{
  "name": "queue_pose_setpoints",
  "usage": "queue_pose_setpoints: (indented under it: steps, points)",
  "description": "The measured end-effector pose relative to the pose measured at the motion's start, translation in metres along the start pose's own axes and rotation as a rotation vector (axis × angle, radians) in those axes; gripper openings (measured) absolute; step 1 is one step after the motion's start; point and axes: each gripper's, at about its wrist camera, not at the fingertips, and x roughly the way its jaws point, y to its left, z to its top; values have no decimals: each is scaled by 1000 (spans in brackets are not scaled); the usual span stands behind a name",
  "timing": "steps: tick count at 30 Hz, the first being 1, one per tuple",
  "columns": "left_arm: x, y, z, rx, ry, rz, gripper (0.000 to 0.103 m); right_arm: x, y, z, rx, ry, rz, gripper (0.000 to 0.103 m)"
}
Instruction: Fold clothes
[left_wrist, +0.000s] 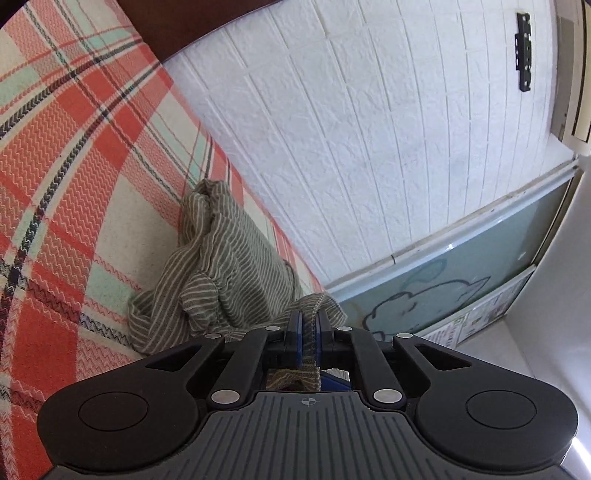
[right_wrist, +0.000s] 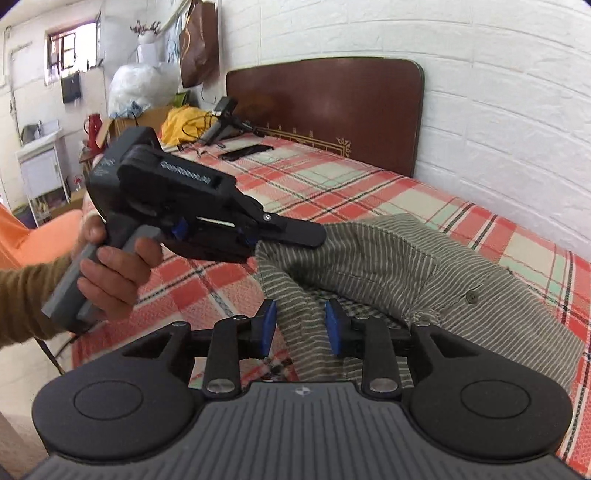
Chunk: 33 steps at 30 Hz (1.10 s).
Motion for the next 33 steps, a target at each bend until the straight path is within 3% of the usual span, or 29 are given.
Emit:
queue_pose_setpoints:
  steps: [1, 2, 3, 13, 15, 18, 20, 22, 23, 26, 30, 33]
  points:
    - [0, 1, 0, -6, -7, 1, 5, 2, 0, -1, 0, 14, -1, 30]
    - [0, 3, 1, -15, -16, 3, 5, 2, 1, -3, 3, 26, -6, 11]
    - [0, 5, 1, -24, -23, 6, 5, 2, 3, -5, 7, 37, -13, 5]
    - [-9, 20, 3, -49, -92, 103, 5, -13, 25, -21, -55, 19, -103, 4]
    - [-13, 14, 1, -17, -86, 123, 24, -11, 27, -23, -83, 24, -120, 4]
    - [-22, -4, -5, 59, -55, 159, 25, -9, 28, -23, -83, 21, -124, 4]
    - [-28, -23, -12, 139, -39, 206, 35, -7, 28, -22, -85, 14, -128, 4]
    - [-37, -44, -22, 224, -45, 263, 65, -5, 28, -22, -83, 11, -126, 5]
    - [-41, -53, -27, 262, -50, 284, 72, -5, 27, -22, -81, 10, -126, 5]
    - [-45, -77, -40, 380, -48, 343, 75, -3, 27, -23, -71, 10, -122, 5]
    - [-27, -92, -51, 514, -26, 436, 72, -2, 28, -24, -66, 7, -125, 5]
    - [-8, -86, -52, 485, 22, 466, 68, -3, 29, -25, -59, 3, -125, 7]
